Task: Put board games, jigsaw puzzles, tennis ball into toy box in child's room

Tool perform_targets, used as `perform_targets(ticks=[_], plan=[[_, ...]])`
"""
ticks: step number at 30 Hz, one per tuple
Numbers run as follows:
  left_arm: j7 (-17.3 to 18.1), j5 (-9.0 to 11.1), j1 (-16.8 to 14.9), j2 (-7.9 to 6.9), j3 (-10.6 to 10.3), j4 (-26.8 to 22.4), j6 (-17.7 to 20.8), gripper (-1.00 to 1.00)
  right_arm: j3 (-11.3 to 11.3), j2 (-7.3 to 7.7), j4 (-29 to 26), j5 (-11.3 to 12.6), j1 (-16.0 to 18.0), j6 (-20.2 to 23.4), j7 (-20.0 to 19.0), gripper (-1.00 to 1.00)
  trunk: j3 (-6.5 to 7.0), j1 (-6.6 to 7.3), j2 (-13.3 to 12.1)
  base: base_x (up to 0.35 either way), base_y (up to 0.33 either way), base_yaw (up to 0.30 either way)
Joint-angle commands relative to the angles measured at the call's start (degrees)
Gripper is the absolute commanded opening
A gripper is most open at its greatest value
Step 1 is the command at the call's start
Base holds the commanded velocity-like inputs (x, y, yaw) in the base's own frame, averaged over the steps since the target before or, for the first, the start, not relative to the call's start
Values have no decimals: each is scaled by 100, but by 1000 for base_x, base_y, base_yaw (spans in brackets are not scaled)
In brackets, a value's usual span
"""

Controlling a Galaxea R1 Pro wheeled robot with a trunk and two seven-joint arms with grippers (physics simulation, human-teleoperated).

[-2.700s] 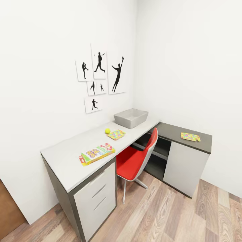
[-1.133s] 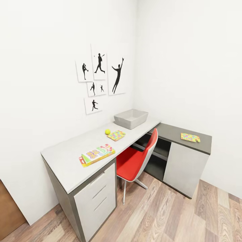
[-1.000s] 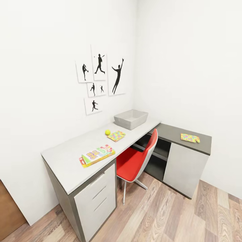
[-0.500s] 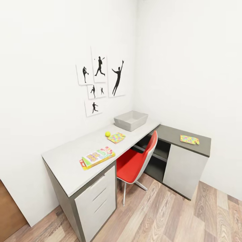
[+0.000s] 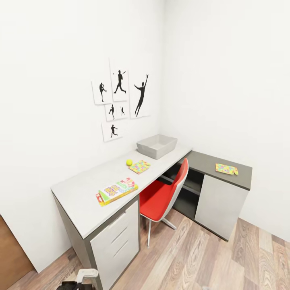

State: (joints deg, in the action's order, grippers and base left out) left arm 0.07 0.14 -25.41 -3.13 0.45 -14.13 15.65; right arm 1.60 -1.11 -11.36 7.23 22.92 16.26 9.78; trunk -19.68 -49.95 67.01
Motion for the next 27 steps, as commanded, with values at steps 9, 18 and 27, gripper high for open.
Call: perform_targets(ticks=[9, 18, 27], plan=[[1, -2, 23, -35, -6, 225, -253, 100, 21, -10, -16, 54, 10, 11, 23, 100, 155, 198, -358, 0, 0, -56], [20, -11, 34, -31, -16, 244, -264, 100, 39, -24, -16, 51, 4, -8, 16, 100, 317, 396, -719, 0, 0, -259], [27, -17, 38, -30, -19, 244, -265, 100, 50, -6, -16, 51, 4, -9, 15, 100, 478, 594, -1080, 0, 0, -280]])
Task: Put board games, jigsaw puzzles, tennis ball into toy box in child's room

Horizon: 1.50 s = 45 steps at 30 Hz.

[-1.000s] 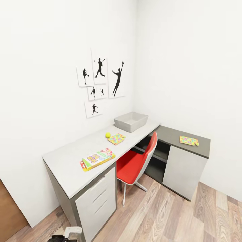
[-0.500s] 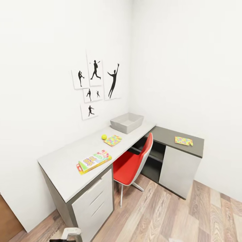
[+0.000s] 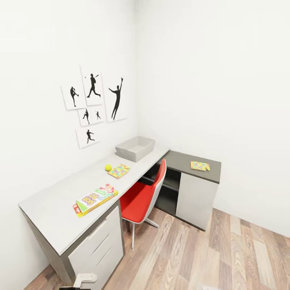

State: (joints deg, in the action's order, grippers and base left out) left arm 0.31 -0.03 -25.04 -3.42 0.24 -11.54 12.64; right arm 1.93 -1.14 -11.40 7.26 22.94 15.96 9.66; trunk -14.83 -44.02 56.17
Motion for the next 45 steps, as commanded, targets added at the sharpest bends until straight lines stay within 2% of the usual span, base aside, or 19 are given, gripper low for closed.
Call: perform_targets(ticks=[1, 24, 33, 45], plan=[[4, 0, 3, -1, 2, -15, 36, 100, 17, -3, -11, 47, 3, 22, 28, 100, 11, 22, -37, 0, 0, -281], [4, -23, 9, 1, -13, -15, 30, 100, 18, 5, -11, 47, 0, 28, 30, 100, 424, 527, -959, 0, 0, -281], [4, -29, 16, 4, -26, -15, 28, 100, 188, 0, -11, 47, 0, 14, 25, 100, 591, 725, -1320, 0, 0, -282], [-5, -32, 17, 8, -39, -15, 4, 100, 219, 8, -11, 47, 0, 13, 28, 100, 846, 989, -1801, 0, 0, -280]])
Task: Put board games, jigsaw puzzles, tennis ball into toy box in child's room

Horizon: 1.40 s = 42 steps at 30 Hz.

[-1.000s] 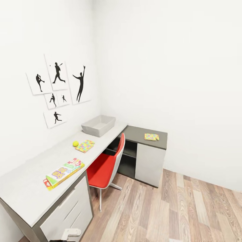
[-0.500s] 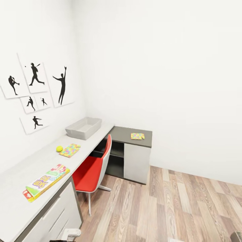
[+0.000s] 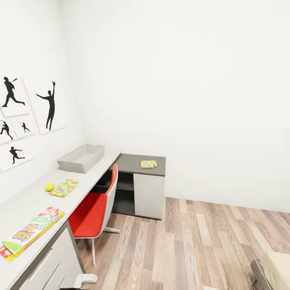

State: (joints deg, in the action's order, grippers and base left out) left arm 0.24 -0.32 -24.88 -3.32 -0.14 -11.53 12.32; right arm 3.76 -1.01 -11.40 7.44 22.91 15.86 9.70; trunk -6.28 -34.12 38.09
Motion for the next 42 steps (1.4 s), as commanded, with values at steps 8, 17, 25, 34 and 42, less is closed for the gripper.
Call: perform_targets(ticks=[8, 17, 25, 34, 42], plan=[[238, 50, -34, -101, 73, -156, 98, 100, 272, 1, -103, 29, 33, 70, 18, 100, 169, 174, -314, 0, 0, -277], [1984, 59, -258, -325, 83, -2927, 3036, 100, 434, 2, -2720, 21, 39, 2451, 39, 100, 368, 372, -675, 0, 0, -276], [2971, 52, -255, -573, 90, -3813, 3719, 100, 1030, 5, -3409, 183, 133, 3227, 5, 100, 541, 548, -996, 0, 0, -277], [3788, 19, -254, -773, 602, -3840, 3728, 100, 1995, 38, -3433, 1175, 288, 3404, -3, 100, 733, 745, -1357, 0, 0, -277], [4234, -11, -254, -784, 671, -3841, 3741, 100, 2056, 174, -3413, 1266, 259, 3368, -19, 100, 830, 833, -1517, 0, 0, -277]])
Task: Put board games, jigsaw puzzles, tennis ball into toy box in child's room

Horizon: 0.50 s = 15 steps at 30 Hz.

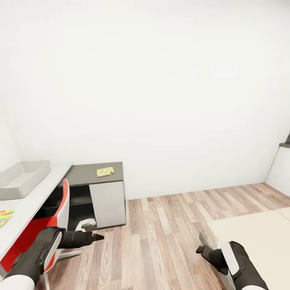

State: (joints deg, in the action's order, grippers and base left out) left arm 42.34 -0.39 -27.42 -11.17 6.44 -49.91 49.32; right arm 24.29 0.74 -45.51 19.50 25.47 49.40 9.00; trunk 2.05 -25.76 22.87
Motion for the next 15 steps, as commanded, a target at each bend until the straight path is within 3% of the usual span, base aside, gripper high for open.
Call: perform_targets(ticks=[1, 15], plan=[[30, -3, 0, 1, 14, -5, 41, 100, 5, 0, 7, 61, 3, 8, 50, 100, 1, -2, 4, 0, 0, -277], [53, 9, 0, -35, 12, -7, 61, 100, 7, -7, 13, 63, -3, 9, -48, 100, 45, -2, 4, 0, 0, -277]])
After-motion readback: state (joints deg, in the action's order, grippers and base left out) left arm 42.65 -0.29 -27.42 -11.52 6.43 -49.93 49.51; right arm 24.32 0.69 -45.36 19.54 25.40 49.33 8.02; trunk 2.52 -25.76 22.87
